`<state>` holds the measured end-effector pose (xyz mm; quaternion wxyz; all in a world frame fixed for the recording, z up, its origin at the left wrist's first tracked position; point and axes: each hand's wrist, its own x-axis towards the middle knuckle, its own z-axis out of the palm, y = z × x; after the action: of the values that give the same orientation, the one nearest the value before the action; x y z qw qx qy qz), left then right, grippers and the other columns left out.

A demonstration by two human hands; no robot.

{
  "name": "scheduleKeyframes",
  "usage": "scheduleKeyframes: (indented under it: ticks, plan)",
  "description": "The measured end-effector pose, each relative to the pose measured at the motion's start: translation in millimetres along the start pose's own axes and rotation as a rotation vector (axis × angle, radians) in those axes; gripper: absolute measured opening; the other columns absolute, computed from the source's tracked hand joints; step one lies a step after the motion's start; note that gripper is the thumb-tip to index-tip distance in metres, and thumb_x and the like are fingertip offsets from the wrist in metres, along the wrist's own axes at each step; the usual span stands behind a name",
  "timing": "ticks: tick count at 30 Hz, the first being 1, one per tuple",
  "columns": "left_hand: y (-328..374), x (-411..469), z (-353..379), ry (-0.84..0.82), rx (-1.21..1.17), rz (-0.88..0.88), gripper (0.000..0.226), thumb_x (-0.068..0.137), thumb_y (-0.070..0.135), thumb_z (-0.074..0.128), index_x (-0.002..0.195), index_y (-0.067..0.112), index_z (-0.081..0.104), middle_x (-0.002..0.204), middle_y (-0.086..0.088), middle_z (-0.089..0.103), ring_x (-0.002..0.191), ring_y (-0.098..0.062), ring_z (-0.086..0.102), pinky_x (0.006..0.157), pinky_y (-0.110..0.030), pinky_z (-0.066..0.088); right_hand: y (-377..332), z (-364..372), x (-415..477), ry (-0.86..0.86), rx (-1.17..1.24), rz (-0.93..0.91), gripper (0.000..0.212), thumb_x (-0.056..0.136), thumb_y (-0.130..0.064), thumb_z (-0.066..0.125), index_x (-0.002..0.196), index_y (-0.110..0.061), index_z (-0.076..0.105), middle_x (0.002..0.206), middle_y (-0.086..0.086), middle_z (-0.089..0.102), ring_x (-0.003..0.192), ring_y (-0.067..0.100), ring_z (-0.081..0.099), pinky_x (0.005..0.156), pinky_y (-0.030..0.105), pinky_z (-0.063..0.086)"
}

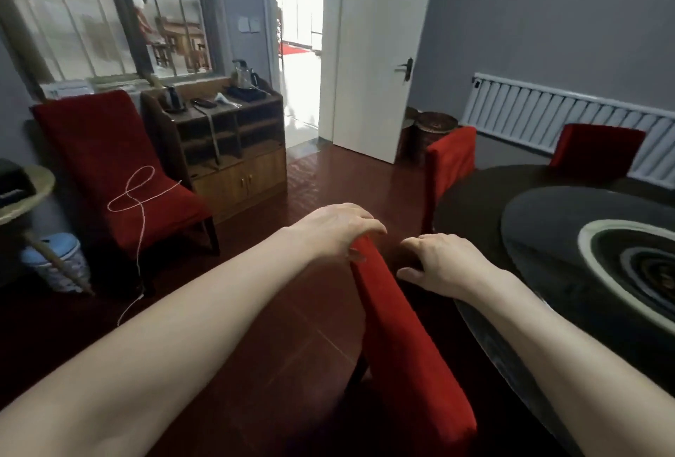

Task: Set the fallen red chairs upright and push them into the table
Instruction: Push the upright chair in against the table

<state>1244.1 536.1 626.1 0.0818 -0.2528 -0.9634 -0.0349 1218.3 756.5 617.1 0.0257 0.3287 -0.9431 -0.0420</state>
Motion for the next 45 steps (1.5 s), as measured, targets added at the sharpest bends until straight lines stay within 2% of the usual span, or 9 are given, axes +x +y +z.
scheduleKeyframes:
  ticks: [12, 18, 25, 28, 32, 35, 38, 42, 45]
  plan:
    - [-46.8, 123.1, 104.3, -0.247, -0.102, 0.441, 0.076, 0.072, 0.046, 0.080, 0.138, 0.021, 0.050, 0.133, -0.002, 0.056, 0.126, -0.021, 0.048, 0.102, -0.038, 0.042, 36.2, 77.7, 30.6, -0.286, 0.044, 0.425, 0.055, 0.086, -0.062, 0.054, 0.125, -0.025, 0.056, 0.121, 0.000, 0.063, 0.113, 0.026, 0.059, 0.086, 0.038, 0.049]
    - [-62.9, 161.4, 128.4, -0.241, -0.163, 0.606, 0.076, 0.073, 0.057, 0.074, 0.136, 0.020, 0.053, 0.132, -0.002, 0.057, 0.125, -0.021, 0.050, 0.102, -0.036, 0.043, 37.2, 91.1, 44.8, -0.340, 0.120, 0.593, 0.052, 0.085, -0.060, 0.054, 0.124, -0.026, 0.057, 0.120, 0.001, 0.064, 0.113, 0.026, 0.059, 0.086, 0.038, 0.049]
    - [-75.6, 164.0, 162.4, -0.325, -0.212, 0.842, 0.082, 0.073, 0.072, 0.063, 0.138, 0.022, 0.051, 0.134, 0.001, 0.057, 0.126, -0.018, 0.050, 0.105, -0.030, 0.041, 1.3, 110.5, 44.8, -0.414, 0.206, 0.887, 0.056, 0.085, -0.060, 0.055, 0.129, -0.025, 0.056, 0.125, 0.005, 0.064, 0.116, 0.029, 0.059, 0.091, 0.040, 0.049]
    - [-80.7, 149.8, 177.3, -0.420, -0.164, 0.935, 0.089, 0.071, 0.077, 0.060, 0.142, 0.025, 0.045, 0.136, 0.001, 0.055, 0.124, -0.019, 0.052, 0.103, -0.033, 0.043, -29.3, 121.6, 36.4, -0.411, 0.266, 1.055, 0.055, 0.089, -0.064, 0.045, 0.130, -0.027, 0.056, 0.127, 0.005, 0.063, 0.118, 0.030, 0.057, 0.093, 0.040, 0.046]
    - [-92.4, 137.0, 195.9, -0.434, -0.154, 1.015, 0.101, 0.073, 0.064, 0.070, 0.152, 0.018, 0.026, 0.145, -0.007, 0.045, 0.129, -0.024, 0.047, 0.109, -0.032, 0.035, -70.8, 134.8, 15.8, -0.365, 0.422, 1.272, 0.073, 0.083, -0.081, 0.034, 0.134, -0.033, 0.051, 0.134, 0.002, 0.058, 0.122, 0.026, 0.054, 0.098, 0.039, 0.042]
    - [-94.4, 135.9, 200.9, -0.378, -0.114, 1.040, 0.104, 0.072, 0.052, 0.076, 0.153, 0.017, 0.020, 0.145, -0.010, 0.042, 0.129, -0.027, 0.045, 0.110, -0.035, 0.033, -92.2, 137.7, 2.1, -0.334, 0.400, 1.274, 0.097, 0.070, -0.082, 0.054, 0.149, -0.030, 0.030, 0.147, 0.000, 0.043, 0.134, 0.022, 0.042, 0.111, 0.039, 0.032]
    - [-93.1, 139.4, 206.6, -0.337, -0.047, 1.037, 0.105, 0.070, 0.052, 0.077, 0.151, 0.024, 0.018, 0.141, -0.005, 0.045, 0.124, -0.026, 0.050, 0.104, -0.038, 0.039, -96.9, 141.4, -4.5, -0.346, 0.276, 1.265, 0.103, 0.065, -0.063, 0.075, 0.149, -0.031, 0.025, 0.145, 0.000, 0.044, 0.133, 0.022, 0.042, 0.111, 0.038, 0.031]
    - [-93.9, 145.8, 218.6, -0.276, -0.028, 1.018, 0.097, 0.069, 0.055, 0.074, 0.147, 0.031, 0.022, 0.128, 0.001, 0.055, 0.107, -0.025, 0.059, 0.090, -0.041, 0.048, -83.9, 145.4, -11.4, -0.391, 0.253, 1.295, 0.090, 0.065, -0.054, 0.078, 0.141, -0.032, 0.035, 0.131, -0.001, 0.054, 0.120, 0.025, 0.054, 0.100, 0.039, 0.042]
    - [-96.5, 149.0, 224.9, -0.215, -0.070, 1.062, 0.080, 0.075, 0.046, 0.070, 0.143, 0.032, 0.030, 0.116, 0.003, 0.063, 0.096, -0.024, 0.064, 0.078, -0.037, 0.051, -82.1, 151.3, -14.6, -0.328, 0.188, 1.256, 0.068, 0.070, -0.055, 0.073, 0.128, -0.033, 0.045, 0.113, -0.001, 0.063, 0.103, 0.026, 0.062, 0.086, 0.036, 0.046]
